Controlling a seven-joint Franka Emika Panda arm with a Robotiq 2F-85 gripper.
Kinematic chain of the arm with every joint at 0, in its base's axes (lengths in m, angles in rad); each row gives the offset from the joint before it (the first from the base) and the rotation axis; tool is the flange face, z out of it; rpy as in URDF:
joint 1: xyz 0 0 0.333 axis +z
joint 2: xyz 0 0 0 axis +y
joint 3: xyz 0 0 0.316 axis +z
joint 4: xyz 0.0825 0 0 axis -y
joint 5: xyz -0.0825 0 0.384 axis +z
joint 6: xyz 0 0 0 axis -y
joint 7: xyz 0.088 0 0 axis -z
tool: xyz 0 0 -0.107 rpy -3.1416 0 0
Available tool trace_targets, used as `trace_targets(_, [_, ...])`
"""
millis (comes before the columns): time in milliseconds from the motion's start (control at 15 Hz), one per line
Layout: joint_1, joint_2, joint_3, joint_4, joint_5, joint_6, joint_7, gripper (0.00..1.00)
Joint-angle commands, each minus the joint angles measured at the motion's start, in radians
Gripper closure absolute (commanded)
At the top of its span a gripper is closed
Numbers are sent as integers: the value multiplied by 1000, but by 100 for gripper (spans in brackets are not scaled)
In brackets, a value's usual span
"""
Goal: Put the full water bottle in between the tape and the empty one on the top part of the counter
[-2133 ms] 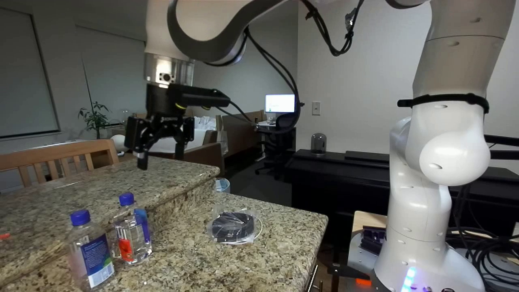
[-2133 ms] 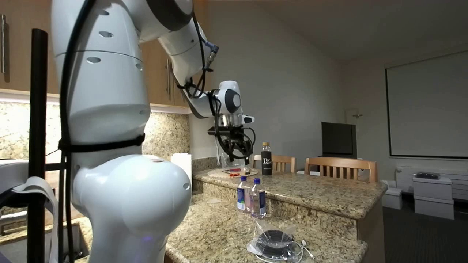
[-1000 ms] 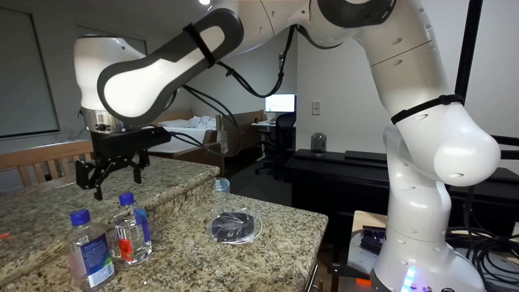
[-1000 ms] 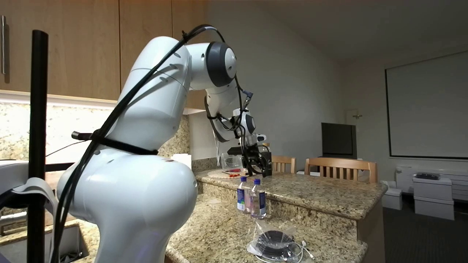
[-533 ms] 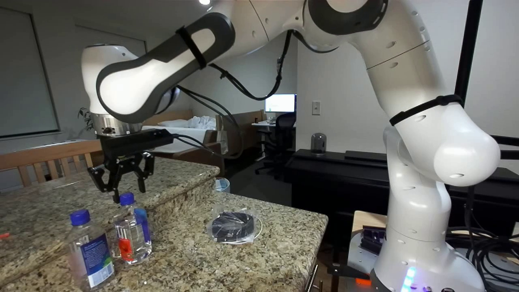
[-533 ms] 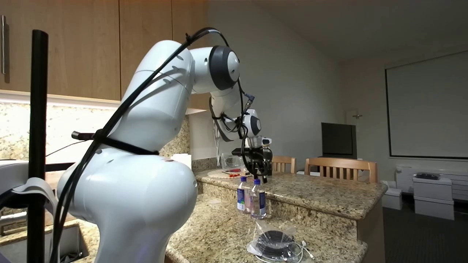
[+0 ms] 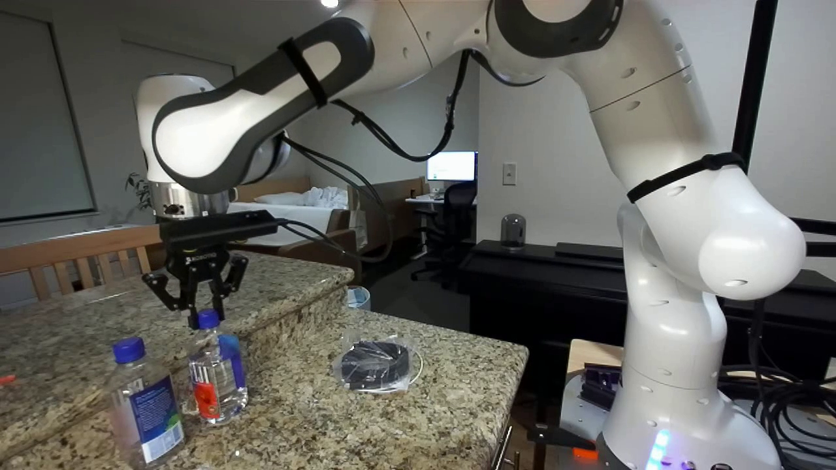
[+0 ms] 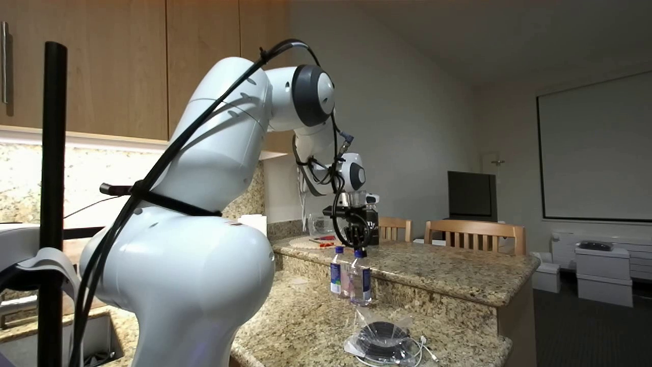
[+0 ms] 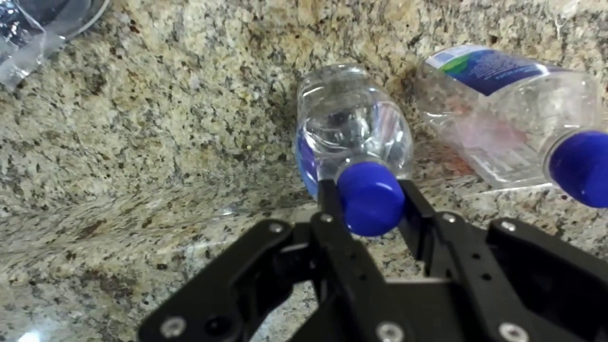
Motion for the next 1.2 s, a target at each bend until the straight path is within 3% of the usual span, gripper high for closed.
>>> trace_targets(0, [-9,-2,4,-1,44,-22,-30,85])
trace_targets(467, [-33,-154,23,-53,150,-118,-109,85])
trace_targets(800, [-35,-347,-6,-109,71,-350,-39,85])
trace_targets(1133, [-108,-577,-9,-261,51,-474,-6,85])
